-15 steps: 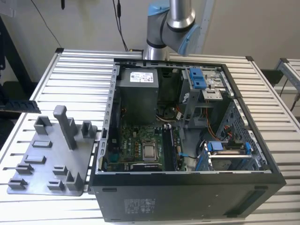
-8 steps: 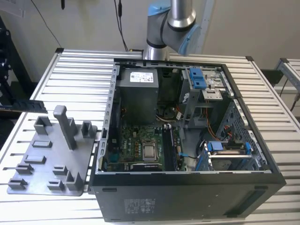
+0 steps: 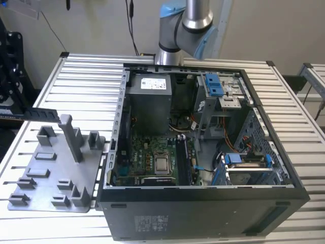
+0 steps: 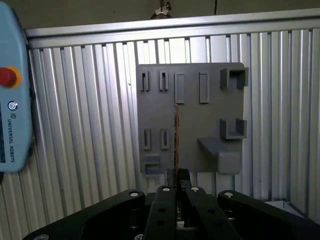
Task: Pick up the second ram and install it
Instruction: 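Pick up the second ram and move it above second insertion slot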
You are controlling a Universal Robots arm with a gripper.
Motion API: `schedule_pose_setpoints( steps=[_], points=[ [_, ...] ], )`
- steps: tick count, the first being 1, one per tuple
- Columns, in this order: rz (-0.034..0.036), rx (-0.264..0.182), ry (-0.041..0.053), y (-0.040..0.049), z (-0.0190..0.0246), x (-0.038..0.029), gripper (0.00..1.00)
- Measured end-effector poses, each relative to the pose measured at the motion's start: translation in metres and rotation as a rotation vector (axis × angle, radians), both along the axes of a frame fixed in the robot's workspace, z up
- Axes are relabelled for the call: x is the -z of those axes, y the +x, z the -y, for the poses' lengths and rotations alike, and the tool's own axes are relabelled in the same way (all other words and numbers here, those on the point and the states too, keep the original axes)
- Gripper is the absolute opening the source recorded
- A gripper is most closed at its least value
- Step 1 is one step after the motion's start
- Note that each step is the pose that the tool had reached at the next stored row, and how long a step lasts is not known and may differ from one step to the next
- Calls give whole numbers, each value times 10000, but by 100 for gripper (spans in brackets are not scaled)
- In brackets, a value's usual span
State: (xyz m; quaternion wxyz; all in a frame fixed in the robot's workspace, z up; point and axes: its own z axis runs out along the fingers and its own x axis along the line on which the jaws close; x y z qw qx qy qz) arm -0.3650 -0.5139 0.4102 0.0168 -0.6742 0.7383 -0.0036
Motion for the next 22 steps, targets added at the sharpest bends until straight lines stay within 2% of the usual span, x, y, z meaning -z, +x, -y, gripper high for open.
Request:
schedule_pose_setpoints(
  steps=[22],
  points=[
    [-4,0,0,388,0,-1,14]
  ],
)
